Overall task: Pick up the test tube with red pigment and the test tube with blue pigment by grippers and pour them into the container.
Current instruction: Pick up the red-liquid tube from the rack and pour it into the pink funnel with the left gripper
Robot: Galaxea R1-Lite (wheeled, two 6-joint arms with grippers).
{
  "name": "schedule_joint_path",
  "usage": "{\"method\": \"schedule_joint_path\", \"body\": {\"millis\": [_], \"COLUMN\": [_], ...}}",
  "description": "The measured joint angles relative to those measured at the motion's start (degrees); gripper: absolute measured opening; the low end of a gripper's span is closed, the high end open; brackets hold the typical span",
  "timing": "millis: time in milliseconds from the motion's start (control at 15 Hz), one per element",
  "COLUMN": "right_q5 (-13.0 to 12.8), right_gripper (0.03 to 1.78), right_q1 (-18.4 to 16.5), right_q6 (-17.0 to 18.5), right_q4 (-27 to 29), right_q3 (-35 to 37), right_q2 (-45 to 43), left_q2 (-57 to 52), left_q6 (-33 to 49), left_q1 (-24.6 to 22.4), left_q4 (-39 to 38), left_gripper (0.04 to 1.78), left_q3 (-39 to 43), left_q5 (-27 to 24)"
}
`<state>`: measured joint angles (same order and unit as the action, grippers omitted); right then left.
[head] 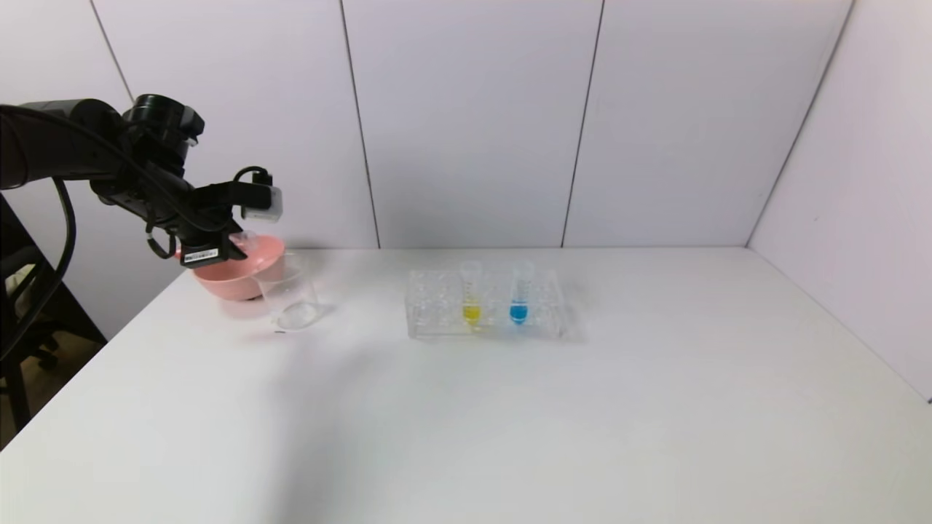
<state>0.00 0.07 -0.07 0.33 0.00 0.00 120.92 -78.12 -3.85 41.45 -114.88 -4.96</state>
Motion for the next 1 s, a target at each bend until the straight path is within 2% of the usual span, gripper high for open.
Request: {"method": "schedule_joint_path", "body": {"millis": [667, 1000], "right_q5": [0.0, 0.0], "right_gripper": [1.77, 1.77], "right_q1": [-0.02, 0.0], "right_q6": [0.0, 0.02], "right_q4": [0.0, 0.02], "right_q3": [0.0, 0.0], "right_q2": [0.0, 0.0], "left_q2": [0.24, 0.39], "left_q6": [0.06, 0.06], "left_q1": [0.44, 0.85], "left_q4": [-0.02, -0.02], "left_gripper": [0.45, 0.45], "left_q3": [0.0, 0.0], "left_q5": [0.06, 1.66]}}
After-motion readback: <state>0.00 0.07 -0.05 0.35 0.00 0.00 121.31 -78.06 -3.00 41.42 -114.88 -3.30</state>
